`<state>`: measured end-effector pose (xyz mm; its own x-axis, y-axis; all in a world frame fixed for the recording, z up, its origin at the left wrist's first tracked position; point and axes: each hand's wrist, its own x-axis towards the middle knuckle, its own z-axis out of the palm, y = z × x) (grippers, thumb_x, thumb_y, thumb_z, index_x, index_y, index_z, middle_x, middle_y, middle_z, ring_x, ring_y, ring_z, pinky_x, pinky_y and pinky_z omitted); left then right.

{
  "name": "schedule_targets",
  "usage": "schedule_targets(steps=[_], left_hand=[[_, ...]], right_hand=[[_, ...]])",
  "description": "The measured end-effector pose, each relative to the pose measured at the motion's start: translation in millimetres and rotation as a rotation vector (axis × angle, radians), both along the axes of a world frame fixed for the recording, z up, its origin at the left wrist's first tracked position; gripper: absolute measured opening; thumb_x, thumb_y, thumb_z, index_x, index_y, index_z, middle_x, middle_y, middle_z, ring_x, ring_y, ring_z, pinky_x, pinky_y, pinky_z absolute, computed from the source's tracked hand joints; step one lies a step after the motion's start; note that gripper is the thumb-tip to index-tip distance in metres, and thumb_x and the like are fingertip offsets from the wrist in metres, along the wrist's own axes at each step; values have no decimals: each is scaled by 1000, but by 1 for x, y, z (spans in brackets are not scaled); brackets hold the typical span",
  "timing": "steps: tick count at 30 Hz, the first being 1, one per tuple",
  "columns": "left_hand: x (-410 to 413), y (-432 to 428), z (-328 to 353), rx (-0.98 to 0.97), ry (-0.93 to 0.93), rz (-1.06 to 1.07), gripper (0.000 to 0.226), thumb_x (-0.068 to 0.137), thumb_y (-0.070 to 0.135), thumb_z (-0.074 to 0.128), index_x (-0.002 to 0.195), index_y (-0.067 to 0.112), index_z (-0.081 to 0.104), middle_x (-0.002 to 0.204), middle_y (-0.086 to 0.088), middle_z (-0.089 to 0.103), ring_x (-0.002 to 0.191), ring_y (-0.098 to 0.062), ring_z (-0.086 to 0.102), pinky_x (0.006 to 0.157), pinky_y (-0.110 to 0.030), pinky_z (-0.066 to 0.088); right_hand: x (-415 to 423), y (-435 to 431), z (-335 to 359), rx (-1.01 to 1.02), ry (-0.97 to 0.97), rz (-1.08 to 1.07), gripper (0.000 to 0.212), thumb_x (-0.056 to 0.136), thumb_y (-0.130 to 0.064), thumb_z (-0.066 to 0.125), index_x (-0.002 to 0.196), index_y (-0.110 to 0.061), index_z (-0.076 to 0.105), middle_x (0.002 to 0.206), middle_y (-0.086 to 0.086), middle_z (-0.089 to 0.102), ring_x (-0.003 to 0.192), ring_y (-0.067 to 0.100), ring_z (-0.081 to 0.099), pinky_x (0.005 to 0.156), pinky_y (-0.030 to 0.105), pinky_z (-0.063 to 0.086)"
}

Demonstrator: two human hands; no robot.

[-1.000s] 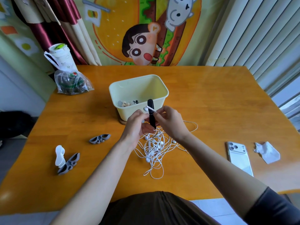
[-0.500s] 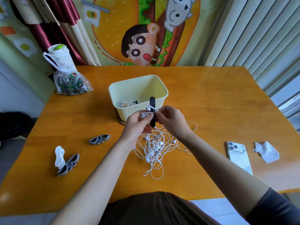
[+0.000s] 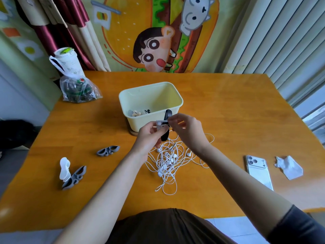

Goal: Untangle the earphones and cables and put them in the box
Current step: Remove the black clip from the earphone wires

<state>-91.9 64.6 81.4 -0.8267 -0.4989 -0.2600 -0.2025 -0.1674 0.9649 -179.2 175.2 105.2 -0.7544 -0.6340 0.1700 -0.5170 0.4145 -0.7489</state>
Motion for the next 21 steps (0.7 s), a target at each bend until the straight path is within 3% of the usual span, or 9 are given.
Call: schedule_targets(steps=[3,6,11,17,21], left_hand=[[0,0,-1,10,2,-3,14,92,23,62,103,15,64,74,-1,59,57,-11,47,48,-20,40],[-1,0,0,31,-1,-3,12,91,23,63,100,16,65,75,-1,60,57,-11,47,50,-22,40],[-4,1,3,160,-8,22,11,89,25,65,96,16,63,78,-2,62,61,-11,53,52,-24,42],[-4,5,5,232,35,57,8,98,18,51,97,11,55,67,-1,48,50,-12,52,45,-22,44],[-3,4,8,286,73,41,5,99,13,49,99,10,53,57,4,57,53,-13,57,50,-24,50]], right_hand=[[1,0,-1,20,62,35,17,92,-15,57,102,-13,70,92,-1,65,74,9,60,68,17,49],[1,0,-1,-14,5,6,8,89,-12,62,96,-16,65,83,-3,65,72,11,63,67,21,52],[-1,2,1,-38,-46,12,9,84,-10,68,83,-17,62,73,-9,61,68,3,59,66,14,49],[2,-1,-1,-46,-50,11,6,83,-9,69,88,-10,70,78,-6,66,70,-4,60,68,4,45],[1,-1,-2,-59,-105,-33,6,81,-10,70,88,-9,69,77,-5,66,66,-6,58,62,3,42]])
